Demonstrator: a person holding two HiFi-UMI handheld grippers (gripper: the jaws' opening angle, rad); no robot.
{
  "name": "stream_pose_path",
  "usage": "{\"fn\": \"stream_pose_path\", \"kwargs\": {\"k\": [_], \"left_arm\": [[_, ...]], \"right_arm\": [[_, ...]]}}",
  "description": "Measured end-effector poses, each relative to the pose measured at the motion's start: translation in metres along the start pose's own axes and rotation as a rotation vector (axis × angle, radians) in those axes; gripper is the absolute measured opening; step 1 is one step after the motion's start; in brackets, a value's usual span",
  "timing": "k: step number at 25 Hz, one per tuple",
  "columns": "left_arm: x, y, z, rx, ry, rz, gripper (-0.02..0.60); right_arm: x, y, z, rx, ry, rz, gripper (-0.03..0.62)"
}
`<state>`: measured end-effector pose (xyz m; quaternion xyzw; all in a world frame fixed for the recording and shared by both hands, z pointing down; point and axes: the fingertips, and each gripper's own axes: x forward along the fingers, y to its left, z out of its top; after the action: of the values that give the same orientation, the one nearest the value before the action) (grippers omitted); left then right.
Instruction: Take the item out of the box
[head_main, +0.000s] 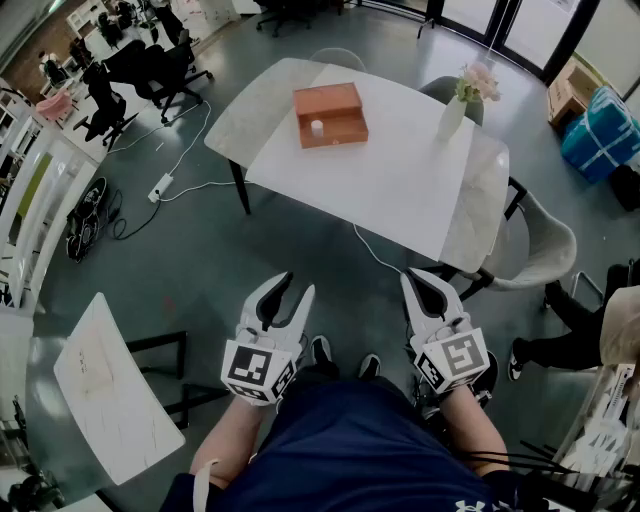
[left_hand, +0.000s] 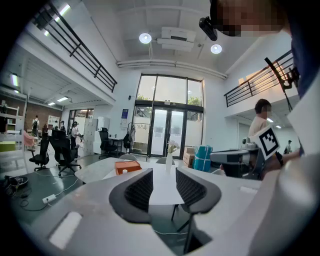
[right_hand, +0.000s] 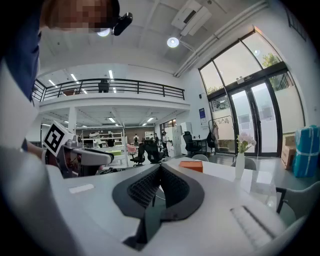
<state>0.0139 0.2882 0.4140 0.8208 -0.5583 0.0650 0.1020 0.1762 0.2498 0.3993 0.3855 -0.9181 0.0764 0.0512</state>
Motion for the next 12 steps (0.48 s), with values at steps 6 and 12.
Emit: {"fn": "stream_pose_path", "kwargs": {"k": [6,12], "left_arm": [[0.004,0.013,0.002,0.003,-0.001,-0.007,0.152],[0.004,0.031,0.0,-0.006,-0.006,-0.006,0.152]], "right_arm": [[0.01,-0.001,-0.007,0.019,0.014,-0.007,0.0],[0.018,-0.003,-0.017,0.069,0.024,-0.041,0.002]]}}
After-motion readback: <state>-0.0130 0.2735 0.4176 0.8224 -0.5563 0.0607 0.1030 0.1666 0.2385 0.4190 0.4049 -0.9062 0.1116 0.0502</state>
